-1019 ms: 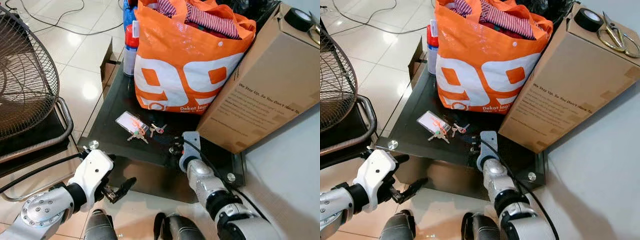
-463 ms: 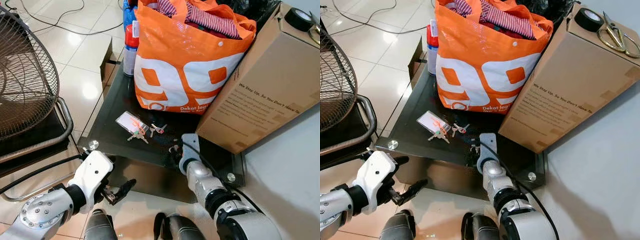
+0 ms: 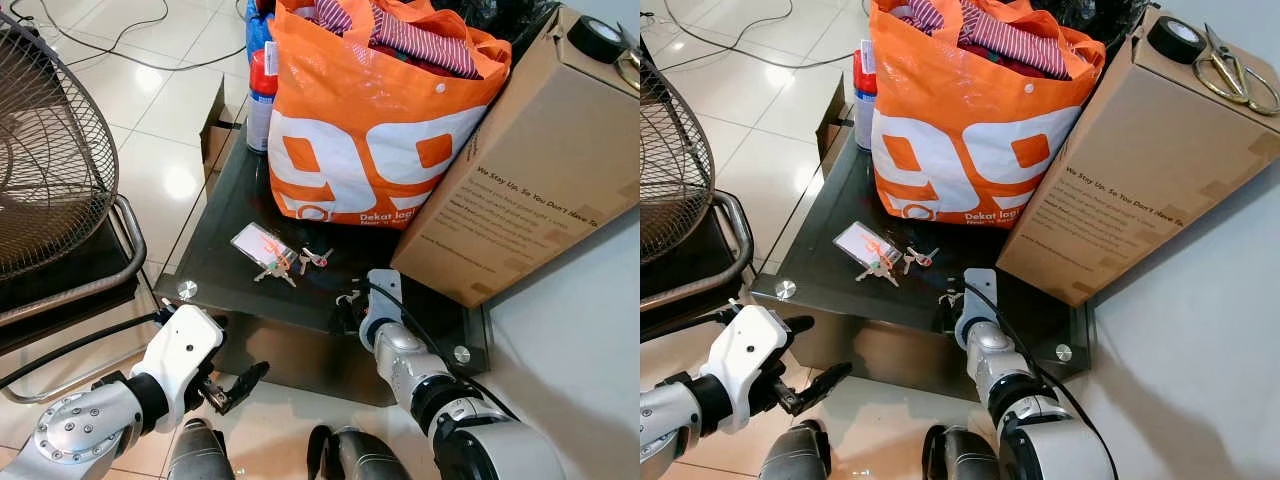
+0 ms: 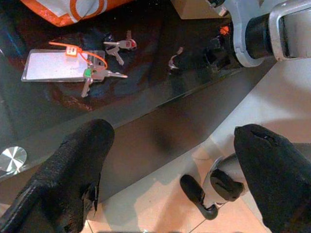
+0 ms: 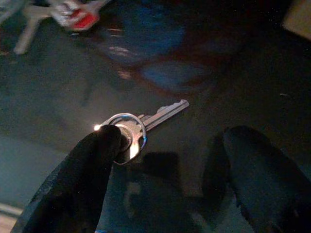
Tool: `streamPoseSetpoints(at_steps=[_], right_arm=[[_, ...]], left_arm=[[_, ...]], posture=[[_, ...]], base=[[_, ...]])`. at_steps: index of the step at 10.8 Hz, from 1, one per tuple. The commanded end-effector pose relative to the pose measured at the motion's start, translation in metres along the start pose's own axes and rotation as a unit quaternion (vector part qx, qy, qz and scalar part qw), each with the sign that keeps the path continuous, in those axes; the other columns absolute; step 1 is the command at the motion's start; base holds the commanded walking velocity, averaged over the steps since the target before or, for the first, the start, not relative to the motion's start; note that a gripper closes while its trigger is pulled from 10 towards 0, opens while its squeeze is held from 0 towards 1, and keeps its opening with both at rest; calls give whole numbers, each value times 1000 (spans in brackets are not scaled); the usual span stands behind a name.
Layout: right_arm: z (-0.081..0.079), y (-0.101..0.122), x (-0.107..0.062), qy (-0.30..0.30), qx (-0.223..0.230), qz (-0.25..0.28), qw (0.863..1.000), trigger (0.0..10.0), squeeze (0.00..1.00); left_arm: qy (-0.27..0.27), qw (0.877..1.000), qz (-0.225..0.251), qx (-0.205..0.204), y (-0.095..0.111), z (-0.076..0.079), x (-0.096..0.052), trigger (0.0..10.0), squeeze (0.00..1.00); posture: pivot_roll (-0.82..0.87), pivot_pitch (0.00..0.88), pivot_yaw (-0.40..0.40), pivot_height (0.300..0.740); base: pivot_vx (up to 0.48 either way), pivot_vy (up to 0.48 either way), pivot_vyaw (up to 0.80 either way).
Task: Hang keys on a hook
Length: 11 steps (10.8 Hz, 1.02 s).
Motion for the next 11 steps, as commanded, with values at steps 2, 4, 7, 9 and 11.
streamPoseSetpoints(at_steps=[2,4,7,9,11], right_arm=[[-39,3,0,82,-53,-1,995,9137,0],[-34,3,-1,118,-102,9,988,10000,0],[-13,5,-1,101,-133,22,986,10000,0],[-4,13,0,66,-126,33,989,10000,0],[-3,16,0,68,-149,42,986,10000,0]], left_arm=[[-12,1000,4,3,3,7,-1,10000,90],[-11,1000,4,2,2,7,-1,10000,86],[-12,1000,8,0,3,8,3,10000,86],[-11,1000,8,3,4,6,3,10000,86],[-10,1000,5,5,3,6,3,10000,90]], posture=[[91,200,-201,740],[90,199,-204,740],[76,189,-203,740],[81,193,-199,740],[85,193,-198,740]], base=[[0,0,0],[0,0,0],[0,0,0],[0,0,0],[0,0,0]])
Point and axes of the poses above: a point about 5 cm out from each wrist's last joint towards the gripper, its own x axis pointing out of the wrist towards the gripper, its own y axis along the axis of the wrist's last joint, z = x × y, the point moved 2 cm from there along x, pointing out of the wrist towards the gripper, and after that the axes turned 15 degrees about -x, right-handed, at the moved point
